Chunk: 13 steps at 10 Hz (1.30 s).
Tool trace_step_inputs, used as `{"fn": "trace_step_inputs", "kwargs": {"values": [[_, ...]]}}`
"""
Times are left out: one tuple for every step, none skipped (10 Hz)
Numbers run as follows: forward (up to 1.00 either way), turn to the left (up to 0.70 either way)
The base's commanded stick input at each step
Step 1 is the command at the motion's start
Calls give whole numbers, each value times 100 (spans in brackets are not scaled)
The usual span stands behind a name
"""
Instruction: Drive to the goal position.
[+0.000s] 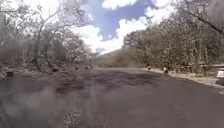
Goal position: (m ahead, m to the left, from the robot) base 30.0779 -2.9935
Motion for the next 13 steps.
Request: {"fn": "trace_step_inputs", "kwargs": {"values": [[70, 0], [70, 0], [70, 0], [70, 0], [70, 0], [70, 0], [70, 0], [70, 0], [70, 0], [70, 0], [70, 0], [70, 0], [70, 0]]}}
